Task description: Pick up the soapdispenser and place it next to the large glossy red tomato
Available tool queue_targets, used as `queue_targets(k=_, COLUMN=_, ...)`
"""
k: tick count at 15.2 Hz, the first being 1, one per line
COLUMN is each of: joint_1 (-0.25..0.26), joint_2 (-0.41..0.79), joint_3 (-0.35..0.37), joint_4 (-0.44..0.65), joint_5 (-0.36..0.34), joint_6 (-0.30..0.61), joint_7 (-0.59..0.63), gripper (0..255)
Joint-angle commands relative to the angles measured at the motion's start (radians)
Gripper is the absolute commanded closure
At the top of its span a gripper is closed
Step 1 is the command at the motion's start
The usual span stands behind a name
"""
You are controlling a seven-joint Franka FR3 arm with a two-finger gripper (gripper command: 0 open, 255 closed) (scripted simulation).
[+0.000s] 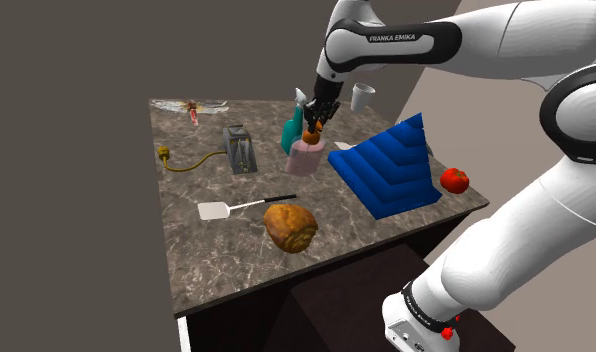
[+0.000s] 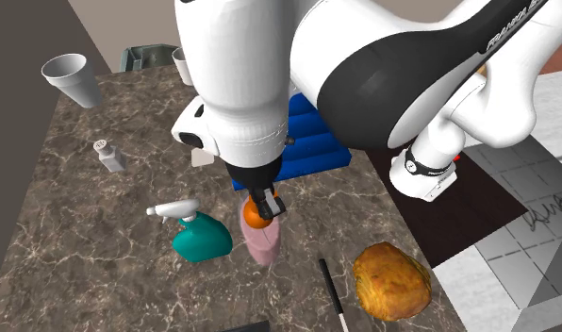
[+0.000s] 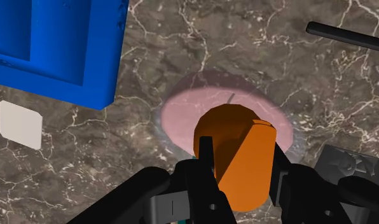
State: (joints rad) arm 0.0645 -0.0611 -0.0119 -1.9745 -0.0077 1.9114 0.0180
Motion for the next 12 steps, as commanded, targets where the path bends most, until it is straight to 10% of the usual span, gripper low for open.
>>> queue_targets(k=1, joint_1=0.0, joint_2=-0.003, joint_3=0.0, joint_4=0.016, joint_5=0.0, joint_6=-0.019, joint_7=0.0, gripper=255)
queue_targets(k=12, joint_1=0.0, joint_2=-0.01, joint_3=0.0, joint_4=0.156, joint_5=0.0, joint_6=-0.166, joint_7=-0.001, gripper=255)
